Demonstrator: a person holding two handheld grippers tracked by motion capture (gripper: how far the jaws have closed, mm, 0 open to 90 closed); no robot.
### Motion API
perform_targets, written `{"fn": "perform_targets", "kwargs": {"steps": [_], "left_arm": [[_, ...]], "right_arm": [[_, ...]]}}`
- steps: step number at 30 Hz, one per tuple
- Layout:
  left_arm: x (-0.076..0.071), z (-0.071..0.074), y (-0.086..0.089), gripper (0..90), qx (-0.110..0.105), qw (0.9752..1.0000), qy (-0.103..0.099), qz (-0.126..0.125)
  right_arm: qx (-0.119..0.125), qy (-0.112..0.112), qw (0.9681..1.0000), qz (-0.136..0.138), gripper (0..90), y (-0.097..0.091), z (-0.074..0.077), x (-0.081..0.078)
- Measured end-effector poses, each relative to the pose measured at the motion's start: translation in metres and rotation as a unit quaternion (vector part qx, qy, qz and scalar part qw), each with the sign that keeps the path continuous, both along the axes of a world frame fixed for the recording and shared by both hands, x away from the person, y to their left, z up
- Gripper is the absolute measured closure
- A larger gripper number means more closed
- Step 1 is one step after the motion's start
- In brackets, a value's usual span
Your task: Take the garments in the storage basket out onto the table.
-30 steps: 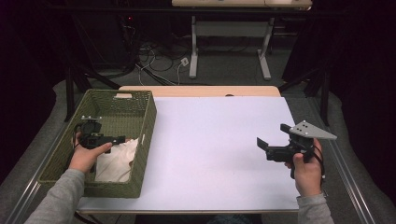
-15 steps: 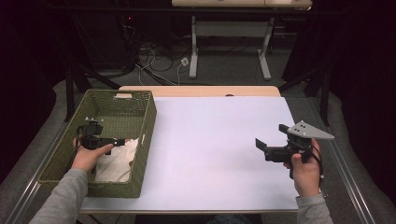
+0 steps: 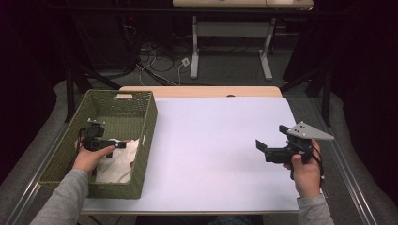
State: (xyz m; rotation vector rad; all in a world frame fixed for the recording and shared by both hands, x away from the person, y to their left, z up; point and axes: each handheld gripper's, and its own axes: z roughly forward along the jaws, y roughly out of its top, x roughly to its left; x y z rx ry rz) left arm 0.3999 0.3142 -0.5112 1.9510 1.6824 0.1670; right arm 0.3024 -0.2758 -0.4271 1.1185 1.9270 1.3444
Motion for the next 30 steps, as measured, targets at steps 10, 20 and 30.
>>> {"fn": "perform_targets", "kwargs": {"steps": [10, 20, 30], "left_arm": [[-0.001, -0.003, -0.006, 0.4, -0.01, 0.9994, 0.009, -0.031], [-0.004, -0.001, -0.011, 11.3, -0.009, 0.9983, 0.012, -0.057], [-0.005, -0.003, -0.014, 35.7, 0.008, 0.9958, 0.023, -0.088]], "right_arm": [[0.0, -0.003, 1.0, 0.0, 0.1, 0.001, 0.0, 0.0], [-0.003, -0.002, 1.0, 0.002, 0.2, 0.001, 0.0, 0.0], [-0.003, 0.001, 1.0, 0.002, 0.3, 0.001, -0.001, 0.001]]}}
